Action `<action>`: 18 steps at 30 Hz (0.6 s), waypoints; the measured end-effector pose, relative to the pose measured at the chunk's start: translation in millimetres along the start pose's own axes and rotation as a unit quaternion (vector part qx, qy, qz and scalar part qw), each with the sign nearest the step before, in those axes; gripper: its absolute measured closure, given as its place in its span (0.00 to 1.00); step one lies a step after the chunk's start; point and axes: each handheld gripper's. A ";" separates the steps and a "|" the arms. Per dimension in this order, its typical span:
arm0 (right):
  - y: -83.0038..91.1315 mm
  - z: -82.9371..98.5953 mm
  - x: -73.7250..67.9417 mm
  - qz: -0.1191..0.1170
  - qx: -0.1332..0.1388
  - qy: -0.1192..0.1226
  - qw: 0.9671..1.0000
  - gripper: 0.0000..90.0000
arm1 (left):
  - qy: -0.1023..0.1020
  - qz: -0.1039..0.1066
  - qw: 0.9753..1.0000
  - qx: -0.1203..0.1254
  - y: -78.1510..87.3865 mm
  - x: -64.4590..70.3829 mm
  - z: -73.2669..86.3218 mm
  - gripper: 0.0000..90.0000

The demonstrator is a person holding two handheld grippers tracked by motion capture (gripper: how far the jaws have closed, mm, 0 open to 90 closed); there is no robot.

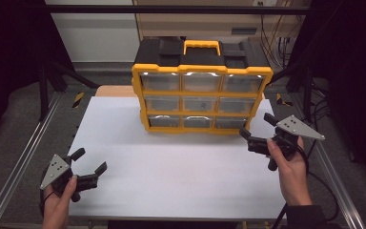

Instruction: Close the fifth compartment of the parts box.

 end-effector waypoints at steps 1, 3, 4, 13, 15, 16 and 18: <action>0.6 1.1 -0.2 0.001 0.000 0.001 1.000 0.04 | 0.000 0.000 1.000 0.000 0.0 -0.1 0.0 0.01; 1.6 3.5 -0.2 0.001 0.000 0.004 1.000 0.04 | 0.000 0.000 1.000 0.001 -0.1 -0.1 0.0 0.01; 2.0 5.0 -0.4 0.001 -0.001 0.005 1.000 0.04 | -0.001 0.000 1.000 0.001 -0.2 0.0 0.0 0.01; 5.1 20.2 -0.9 0.002 -0.007 0.008 1.000 0.04 | 0.000 0.000 1.000 0.000 -0.3 0.2 0.3 0.01; 5.7 23.1 -1.3 0.001 -0.010 0.012 1.000 0.04 | -0.001 0.000 1.000 0.001 -0.3 0.2 0.3 0.01; 5.9 24.0 -1.5 0.001 -0.009 0.011 1.000 0.04 | -0.001 0.000 1.000 0.001 -0.3 0.2 0.3 0.01; 6.7 26.1 -1.7 0.001 -0.010 0.012 1.000 0.04 | -0.002 0.001 1.000 0.001 -0.4 0.3 0.3 0.01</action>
Point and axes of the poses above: each handheld gripper's, and its own axes: y roughly backward along the jaws, z roughly out of its underside, x roughly to its right, and after that the axes turned 15 degrees about -z, right-handed
